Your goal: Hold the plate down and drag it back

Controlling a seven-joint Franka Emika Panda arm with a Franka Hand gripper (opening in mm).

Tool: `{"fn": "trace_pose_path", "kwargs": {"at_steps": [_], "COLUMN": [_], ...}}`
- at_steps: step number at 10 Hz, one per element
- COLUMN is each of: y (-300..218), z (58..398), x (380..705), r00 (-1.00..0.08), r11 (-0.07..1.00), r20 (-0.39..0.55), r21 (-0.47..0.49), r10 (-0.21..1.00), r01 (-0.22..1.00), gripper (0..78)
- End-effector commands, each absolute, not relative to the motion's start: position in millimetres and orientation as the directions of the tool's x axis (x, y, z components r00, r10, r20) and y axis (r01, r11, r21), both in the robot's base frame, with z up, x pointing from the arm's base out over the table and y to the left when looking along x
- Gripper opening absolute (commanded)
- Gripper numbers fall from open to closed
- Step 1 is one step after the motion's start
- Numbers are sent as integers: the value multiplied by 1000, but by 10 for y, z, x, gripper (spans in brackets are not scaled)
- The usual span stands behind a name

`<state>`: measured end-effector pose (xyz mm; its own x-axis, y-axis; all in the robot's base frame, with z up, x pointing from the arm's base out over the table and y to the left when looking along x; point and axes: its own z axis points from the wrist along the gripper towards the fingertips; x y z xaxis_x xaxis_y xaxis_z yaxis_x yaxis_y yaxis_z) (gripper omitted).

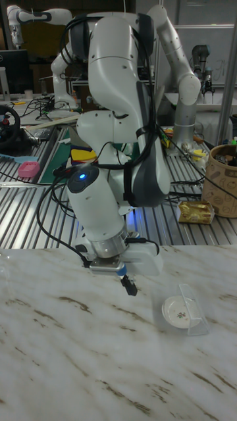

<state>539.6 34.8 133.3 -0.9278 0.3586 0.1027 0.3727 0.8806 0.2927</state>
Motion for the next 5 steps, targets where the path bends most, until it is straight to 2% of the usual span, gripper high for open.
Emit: {"fn": "trace_pose_path", "kwargs": {"at_steps": [1, 5], "y": [347, 347], "z": [1345, 1345], "x": [5404, 5404], "r00": [-932, -948], "r11": [887, 906], "r20": [96, 107], "r21": [285, 279], "r10": [350, 300], "r01": [363, 318], "gripper": [0, 0]}}
